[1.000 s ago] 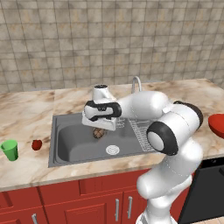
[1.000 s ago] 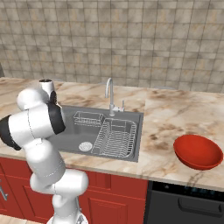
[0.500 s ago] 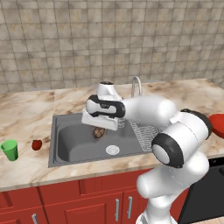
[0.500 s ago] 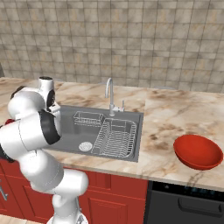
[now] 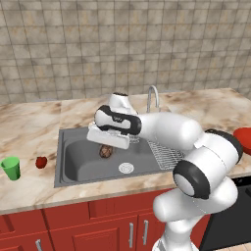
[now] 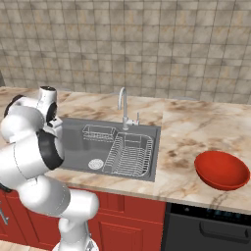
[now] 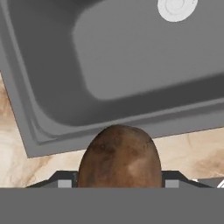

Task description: Remove the bell pepper and potato from the sink. Then move the bowl and cup from the counter to the sink for washing.

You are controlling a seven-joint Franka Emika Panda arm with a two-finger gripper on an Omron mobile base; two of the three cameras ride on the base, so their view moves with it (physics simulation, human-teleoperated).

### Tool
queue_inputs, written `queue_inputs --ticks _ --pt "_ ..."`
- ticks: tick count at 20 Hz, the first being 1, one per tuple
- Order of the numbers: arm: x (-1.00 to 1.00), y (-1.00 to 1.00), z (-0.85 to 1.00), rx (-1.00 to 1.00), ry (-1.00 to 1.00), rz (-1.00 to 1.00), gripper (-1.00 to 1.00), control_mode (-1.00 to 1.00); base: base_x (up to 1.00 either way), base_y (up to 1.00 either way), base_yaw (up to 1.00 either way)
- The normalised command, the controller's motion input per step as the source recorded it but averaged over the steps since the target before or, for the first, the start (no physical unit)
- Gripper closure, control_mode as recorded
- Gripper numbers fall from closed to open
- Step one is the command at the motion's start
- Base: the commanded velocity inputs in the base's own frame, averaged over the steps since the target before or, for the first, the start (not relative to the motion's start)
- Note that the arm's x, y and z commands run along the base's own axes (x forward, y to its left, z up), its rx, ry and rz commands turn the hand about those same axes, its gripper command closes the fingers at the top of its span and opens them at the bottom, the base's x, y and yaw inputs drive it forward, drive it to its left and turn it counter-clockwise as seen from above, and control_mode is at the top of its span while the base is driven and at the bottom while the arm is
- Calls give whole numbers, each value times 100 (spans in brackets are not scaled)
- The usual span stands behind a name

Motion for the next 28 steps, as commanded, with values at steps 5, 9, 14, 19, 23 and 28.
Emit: queue_inputs --ticks 5,9,14,19,23,28 --pt "-17 31 13 0 0 10 100 -100 0 0 0" --pt "-13 32 12 0 3 10 100 -100 0 0 0" --pt "-7 36 9 0 4 13 100 -100 0 0 0" --pt "-9 37 4 0 3 14 100 -100 0 0 0" --pt "-9 45 0 0 0 8 100 -100 0 0 0" --pt "-6 49 -2 0 -1 4 100 -100 0 0 0"
